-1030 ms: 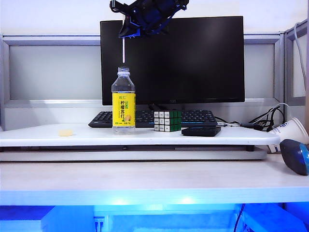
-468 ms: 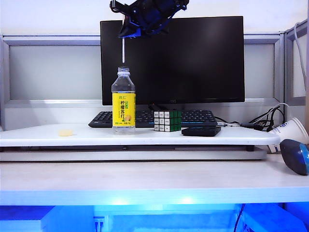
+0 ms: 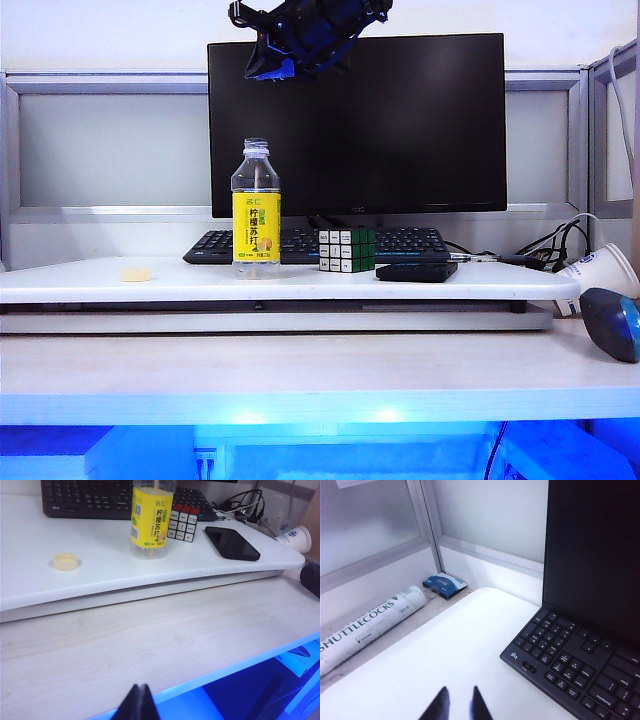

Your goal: Grab a stick from the table and stick it in a plastic bottle.

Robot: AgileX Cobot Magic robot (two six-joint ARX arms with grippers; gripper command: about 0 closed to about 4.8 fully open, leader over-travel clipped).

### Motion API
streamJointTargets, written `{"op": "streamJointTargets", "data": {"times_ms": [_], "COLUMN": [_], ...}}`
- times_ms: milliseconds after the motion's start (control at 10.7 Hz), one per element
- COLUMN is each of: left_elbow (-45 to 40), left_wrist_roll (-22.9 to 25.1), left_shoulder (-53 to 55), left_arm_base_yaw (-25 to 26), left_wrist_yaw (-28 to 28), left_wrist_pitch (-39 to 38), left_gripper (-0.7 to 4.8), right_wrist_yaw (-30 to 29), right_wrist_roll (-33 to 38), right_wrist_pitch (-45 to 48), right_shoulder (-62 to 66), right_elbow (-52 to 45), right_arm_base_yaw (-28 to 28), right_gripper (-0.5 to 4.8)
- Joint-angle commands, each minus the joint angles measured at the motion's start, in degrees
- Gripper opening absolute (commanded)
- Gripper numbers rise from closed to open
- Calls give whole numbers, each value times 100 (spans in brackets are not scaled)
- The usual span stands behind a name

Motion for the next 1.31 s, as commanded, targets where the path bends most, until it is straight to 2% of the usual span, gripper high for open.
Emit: {"op": "streamJointTargets", "data": {"times_ms": [94, 655, 1310], "left_elbow": [0, 0, 0], "left_wrist_roll": [22, 22, 22], "left_shoulder": [4, 4, 4], "left_arm_base_yaw": [0, 0, 0], "left_wrist_yaw": [7, 7, 9], "left_wrist_pitch": [-70, -70, -68], "left_gripper": [-5, -5, -5], "right_wrist_yaw": [286, 396, 422], "right_wrist_roll": [-173, -175, -227], "right_wrist_pitch": [103, 26, -957], "right_shoulder": [-37, -269, -859], "right_elbow": [37, 39, 33], "right_arm_base_yaw": [2, -52, -330], "right_gripper": [-3, -3, -3]}}
